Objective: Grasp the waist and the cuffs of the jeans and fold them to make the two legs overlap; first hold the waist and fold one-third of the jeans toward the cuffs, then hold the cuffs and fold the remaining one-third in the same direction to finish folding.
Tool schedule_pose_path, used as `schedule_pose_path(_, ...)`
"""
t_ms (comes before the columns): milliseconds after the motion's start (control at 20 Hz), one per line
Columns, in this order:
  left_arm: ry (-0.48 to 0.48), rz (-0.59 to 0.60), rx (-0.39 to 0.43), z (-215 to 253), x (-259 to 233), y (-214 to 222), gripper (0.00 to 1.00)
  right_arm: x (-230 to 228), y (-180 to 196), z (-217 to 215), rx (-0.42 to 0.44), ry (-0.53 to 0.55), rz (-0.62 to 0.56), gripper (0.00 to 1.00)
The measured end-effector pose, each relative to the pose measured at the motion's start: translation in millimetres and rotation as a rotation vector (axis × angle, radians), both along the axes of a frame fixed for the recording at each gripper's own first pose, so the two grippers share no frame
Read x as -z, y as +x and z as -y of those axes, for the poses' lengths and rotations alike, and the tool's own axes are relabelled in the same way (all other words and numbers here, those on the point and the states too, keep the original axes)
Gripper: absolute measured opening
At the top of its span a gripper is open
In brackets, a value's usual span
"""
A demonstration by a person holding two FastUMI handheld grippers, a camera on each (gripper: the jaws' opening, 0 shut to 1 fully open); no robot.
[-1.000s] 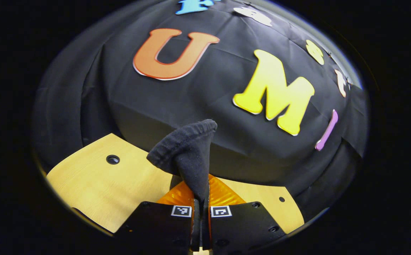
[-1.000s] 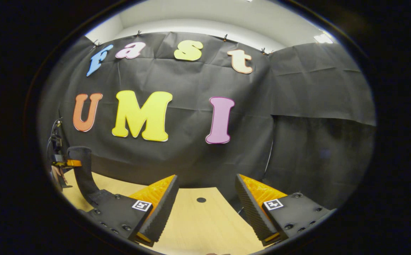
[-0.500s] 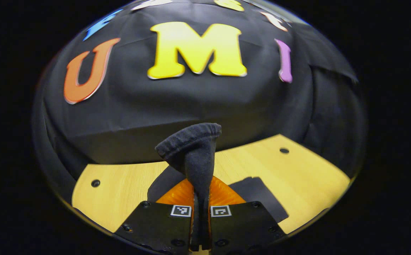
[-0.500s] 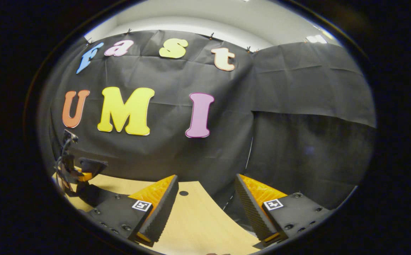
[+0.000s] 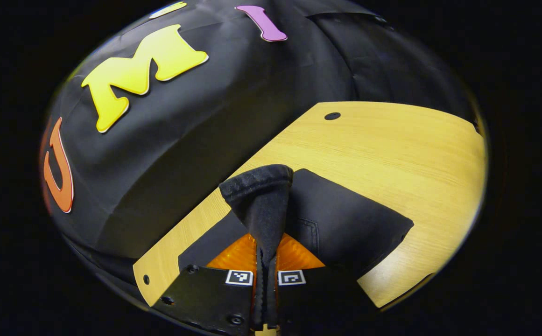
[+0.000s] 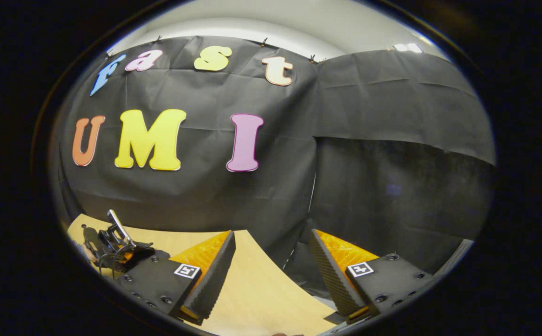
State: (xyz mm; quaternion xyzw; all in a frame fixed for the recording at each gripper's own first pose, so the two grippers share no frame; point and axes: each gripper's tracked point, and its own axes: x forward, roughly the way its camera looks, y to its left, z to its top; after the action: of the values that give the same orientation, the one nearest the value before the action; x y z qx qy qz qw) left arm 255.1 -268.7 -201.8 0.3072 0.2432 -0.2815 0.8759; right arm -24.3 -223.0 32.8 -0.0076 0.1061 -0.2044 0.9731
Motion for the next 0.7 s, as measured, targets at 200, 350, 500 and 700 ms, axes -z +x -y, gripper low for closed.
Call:
schedule_pose_path(200,0.054,0.019,0.049,-0.5,7.7,-5.5,0.06,3.4,9.3,-6.2,-0.011,0.01,-0.007,0.98)
schedule_pose_path(350,-0.026,0.005,0.189,23.3,6.2,-32.1,0.33,3.8,14.6,-14.0,-0.036,0.004,-0.013,0.98)
schedule_pose_path(500,-0.053,0.038,0.265,41.6,-2.6,-62.0,1.0,3.7,20.1,-16.8,-0.051,0.002,-0.015,0.98)
schedule_pose_path(700,-0.197,0.003,0.252,59.1,-22.0,-97.6,0.99,4.5,27.2,-21.4,-0.08,0.016,-0.013,0.94)
